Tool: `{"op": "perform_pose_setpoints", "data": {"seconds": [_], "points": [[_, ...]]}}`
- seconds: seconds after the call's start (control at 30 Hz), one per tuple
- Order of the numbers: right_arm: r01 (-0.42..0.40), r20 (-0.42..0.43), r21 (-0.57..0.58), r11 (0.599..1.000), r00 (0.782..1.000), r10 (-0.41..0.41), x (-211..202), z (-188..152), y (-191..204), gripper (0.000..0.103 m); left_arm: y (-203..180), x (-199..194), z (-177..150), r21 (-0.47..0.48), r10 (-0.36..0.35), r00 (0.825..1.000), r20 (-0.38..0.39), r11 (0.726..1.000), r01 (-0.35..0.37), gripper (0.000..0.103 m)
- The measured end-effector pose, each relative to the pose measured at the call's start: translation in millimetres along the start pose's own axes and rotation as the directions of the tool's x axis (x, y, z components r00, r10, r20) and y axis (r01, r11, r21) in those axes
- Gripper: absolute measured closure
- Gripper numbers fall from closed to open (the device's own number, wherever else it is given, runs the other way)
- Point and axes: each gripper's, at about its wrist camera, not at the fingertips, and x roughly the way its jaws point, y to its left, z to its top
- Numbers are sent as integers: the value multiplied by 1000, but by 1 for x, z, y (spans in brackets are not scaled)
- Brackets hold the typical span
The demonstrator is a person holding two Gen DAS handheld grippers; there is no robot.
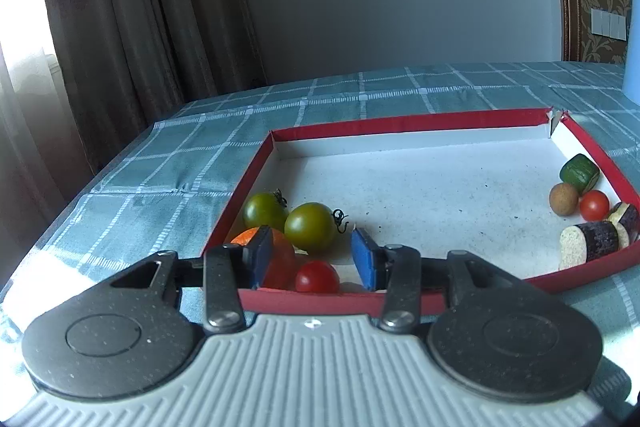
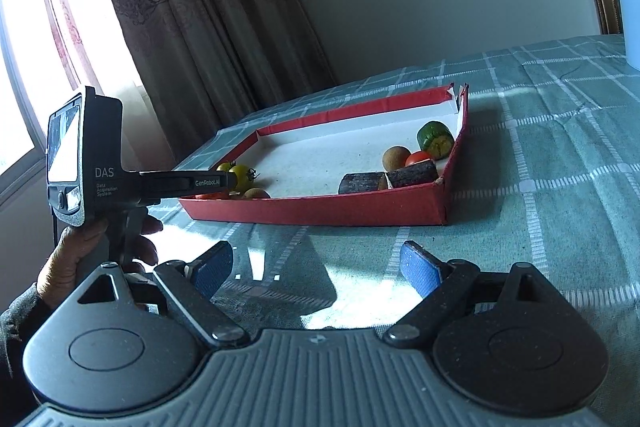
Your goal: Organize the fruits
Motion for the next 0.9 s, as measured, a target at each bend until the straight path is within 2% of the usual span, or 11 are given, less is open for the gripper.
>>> {"op": "perform_pose_setpoints", "data": {"seconds": [0.03,0.07,0.2,0.3,0.37,0.4,0.53,0.63,0.7,0.83,0.9], "points": [[0,-2,1,1000,1000,0,0,0,0,12,-1,0,-2,3,4,1000,2,1000,-4,38],[0,-4,2,1000,1000,0,1,0,0,12,-2,0,-4,4,14,1000,-3,1000,-14,26],[2,-10,9,1000,1000,-2,1,1,-1,12,1,-6,-7,-19,4,1000,2,1000,-4,25],[25,-15,8,1000,1000,-25,2,2,0,12,6,-16,-9,-47,-1,1000,4,999,1,20],[53,-9,-6,999,999,-53,2,4,3,12,7,-24,-10,-60,23,1000,14,998,-22,8],[68,-3,-17,998,998,-68,2,5,6,12,8,-29,-12,-64,28,999,22,998,-27,6],[165,19,-84,983,986,-164,7,12,24,12,12,-45,-17,-82,25,999,34,996,-22,0],[246,21,-160,956,969,-246,18,15,43,11,19,-53,-20,-113,24,999,30,993,-20,0],[292,35,-185,938,956,-291,25,15,53,6,24,-58,-22,-137,35,999,33,990,-30,0],[362,86,-194,912,932,-352,36,14,66,4,37,-67,-26,-180,57,998,39,982,-49,0],[365,78,-191,911,931,-357,44,14,70,4,41,-68,-28,-188,76,996,38,980,-68,0]]}}
